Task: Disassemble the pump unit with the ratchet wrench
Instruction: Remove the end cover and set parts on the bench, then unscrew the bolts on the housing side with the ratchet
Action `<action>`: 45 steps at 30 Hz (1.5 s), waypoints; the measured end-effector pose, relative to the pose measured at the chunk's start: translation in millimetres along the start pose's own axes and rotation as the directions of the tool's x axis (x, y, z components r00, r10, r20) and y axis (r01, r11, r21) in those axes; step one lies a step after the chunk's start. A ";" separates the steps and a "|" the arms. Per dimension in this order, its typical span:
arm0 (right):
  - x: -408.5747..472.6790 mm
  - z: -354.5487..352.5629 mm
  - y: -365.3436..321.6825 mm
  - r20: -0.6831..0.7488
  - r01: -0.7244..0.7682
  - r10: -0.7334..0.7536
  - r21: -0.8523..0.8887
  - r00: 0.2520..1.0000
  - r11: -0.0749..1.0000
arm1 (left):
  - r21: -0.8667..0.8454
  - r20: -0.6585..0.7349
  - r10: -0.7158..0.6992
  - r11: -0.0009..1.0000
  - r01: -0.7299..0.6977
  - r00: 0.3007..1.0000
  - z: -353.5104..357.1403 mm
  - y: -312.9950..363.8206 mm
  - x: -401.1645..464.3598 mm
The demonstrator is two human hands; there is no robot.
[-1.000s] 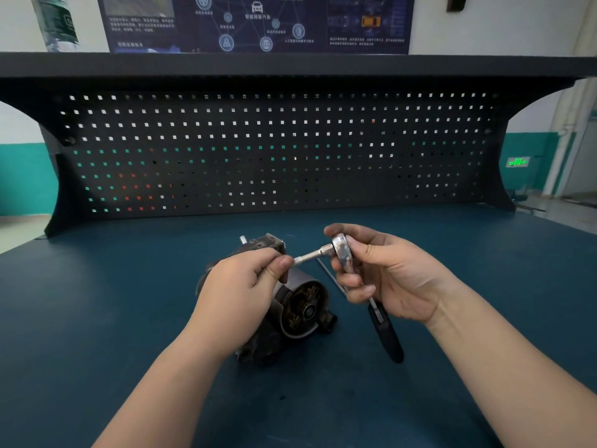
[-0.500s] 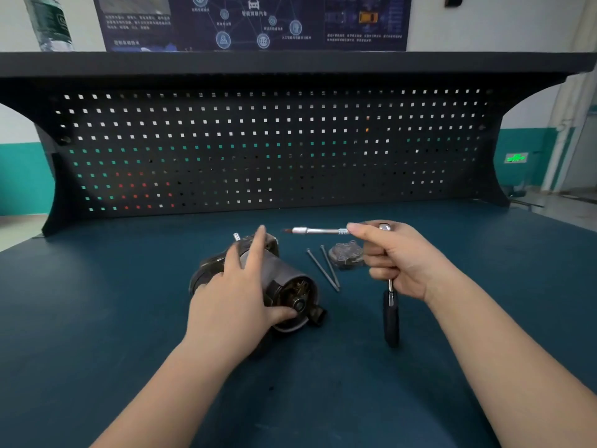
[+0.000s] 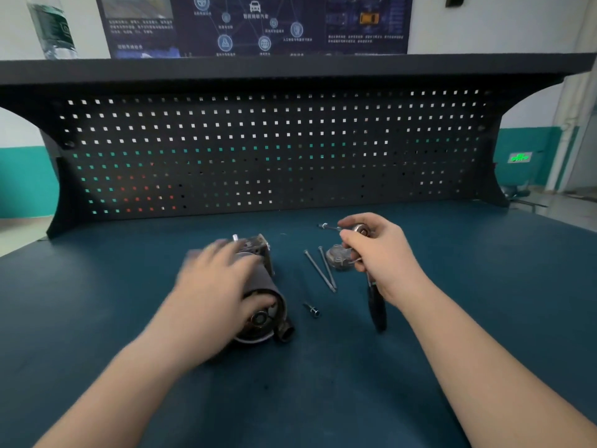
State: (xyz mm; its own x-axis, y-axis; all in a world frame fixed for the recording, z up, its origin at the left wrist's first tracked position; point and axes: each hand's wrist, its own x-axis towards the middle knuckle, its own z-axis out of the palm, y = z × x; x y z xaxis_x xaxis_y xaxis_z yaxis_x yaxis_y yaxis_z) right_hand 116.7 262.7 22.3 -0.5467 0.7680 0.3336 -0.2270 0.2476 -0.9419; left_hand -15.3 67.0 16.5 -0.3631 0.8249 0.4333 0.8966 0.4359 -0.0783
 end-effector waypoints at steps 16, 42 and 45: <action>24.6 -26.7 16.1 -0.327 0.013 0.030 0.127 0.945 0.992 | 0.058 0.294 0.213 0.969 -0.240 0.932 40.3 99.5 116.3; -47.2 50.3 1.2 0.421 0.315 -0.025 -0.635 0.907 0.706 | -0.432 0.137 0.015 0.901 0.046 0.990 -25.0 -82.4 0.0; -56.0 67.5 8.6 0.446 0.376 -0.019 -0.729 0.895 0.572 | -0.445 0.257 0.149 0.895 -0.020 0.955 -9.8 -97.5 -35.9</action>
State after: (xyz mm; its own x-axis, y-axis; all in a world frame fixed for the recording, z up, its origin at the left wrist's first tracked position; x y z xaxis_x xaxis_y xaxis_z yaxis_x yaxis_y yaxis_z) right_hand 91.0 181.9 -1.8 -0.8443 0.4191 0.3339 0.2525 0.8607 -0.4420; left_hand -87.2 -8.7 17.4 -0.2781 0.9451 0.1717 0.9230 0.2134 0.3203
